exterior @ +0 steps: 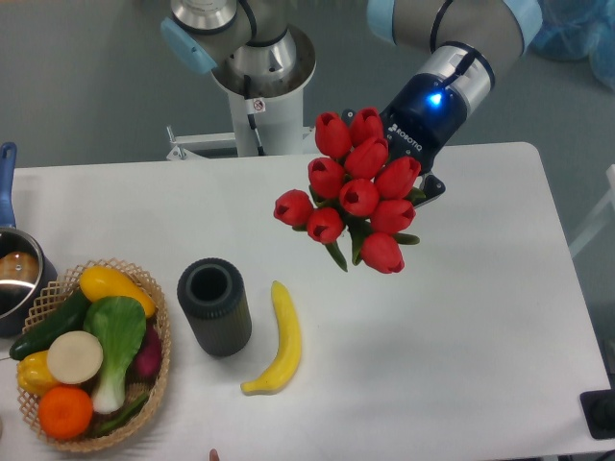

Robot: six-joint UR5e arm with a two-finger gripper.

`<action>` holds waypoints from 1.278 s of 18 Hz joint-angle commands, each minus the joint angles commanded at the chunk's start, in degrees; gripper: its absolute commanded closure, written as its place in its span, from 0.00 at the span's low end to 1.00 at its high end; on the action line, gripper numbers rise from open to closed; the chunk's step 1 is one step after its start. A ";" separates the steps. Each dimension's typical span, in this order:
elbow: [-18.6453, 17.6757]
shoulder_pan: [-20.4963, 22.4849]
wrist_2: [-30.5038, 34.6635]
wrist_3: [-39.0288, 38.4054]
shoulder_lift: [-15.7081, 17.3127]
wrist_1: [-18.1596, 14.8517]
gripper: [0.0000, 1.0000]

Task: Insert the flowers into the vase
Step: 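Carry the red tulip bunch with the gripper toward the grey vase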

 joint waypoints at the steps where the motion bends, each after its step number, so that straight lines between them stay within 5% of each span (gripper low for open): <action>1: -0.17 0.00 0.00 0.09 0.09 0.09 0.58; 17: 0.61 -2.37 -0.09 0.09 -0.44 0.17 0.58; 23: 0.53 -4.31 -0.09 0.53 -1.40 2.54 0.58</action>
